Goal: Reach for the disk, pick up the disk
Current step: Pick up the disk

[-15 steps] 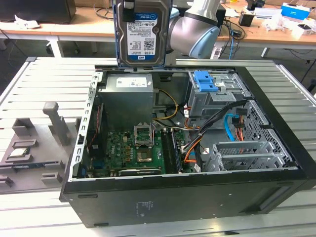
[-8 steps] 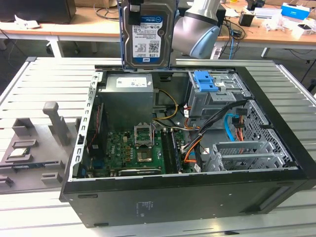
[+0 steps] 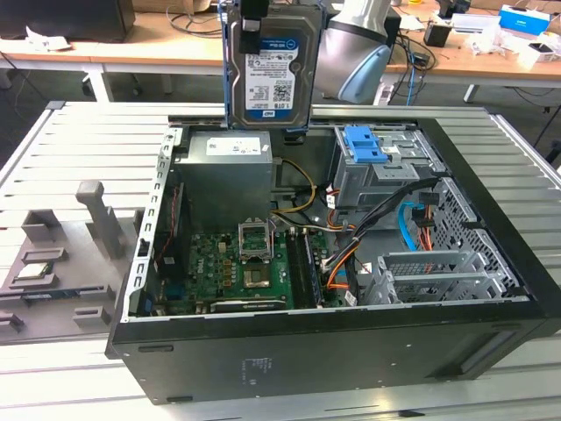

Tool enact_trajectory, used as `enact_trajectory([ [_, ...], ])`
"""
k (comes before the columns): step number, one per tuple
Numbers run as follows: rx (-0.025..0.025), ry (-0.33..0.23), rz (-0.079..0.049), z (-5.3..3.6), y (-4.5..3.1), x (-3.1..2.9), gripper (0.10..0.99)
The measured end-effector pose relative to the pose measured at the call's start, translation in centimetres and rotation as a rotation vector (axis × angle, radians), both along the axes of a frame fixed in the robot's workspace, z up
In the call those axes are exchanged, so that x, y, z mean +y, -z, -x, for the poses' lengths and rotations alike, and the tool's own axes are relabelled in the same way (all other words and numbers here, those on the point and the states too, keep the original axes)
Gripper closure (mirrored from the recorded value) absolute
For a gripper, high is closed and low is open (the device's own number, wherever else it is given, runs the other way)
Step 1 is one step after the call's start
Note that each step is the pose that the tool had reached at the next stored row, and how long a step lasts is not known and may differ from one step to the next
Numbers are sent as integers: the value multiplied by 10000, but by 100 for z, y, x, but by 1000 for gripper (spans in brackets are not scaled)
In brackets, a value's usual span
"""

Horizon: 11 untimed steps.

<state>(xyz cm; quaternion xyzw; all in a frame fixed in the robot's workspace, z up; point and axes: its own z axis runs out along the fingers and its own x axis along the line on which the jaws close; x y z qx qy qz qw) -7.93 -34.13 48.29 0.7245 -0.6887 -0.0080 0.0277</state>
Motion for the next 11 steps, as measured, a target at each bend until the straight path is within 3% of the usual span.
enact_trajectory([
  [8,1,0,23,-100,69,-6,718],
  [11,0,1,22,-108,73,-80,718],
])
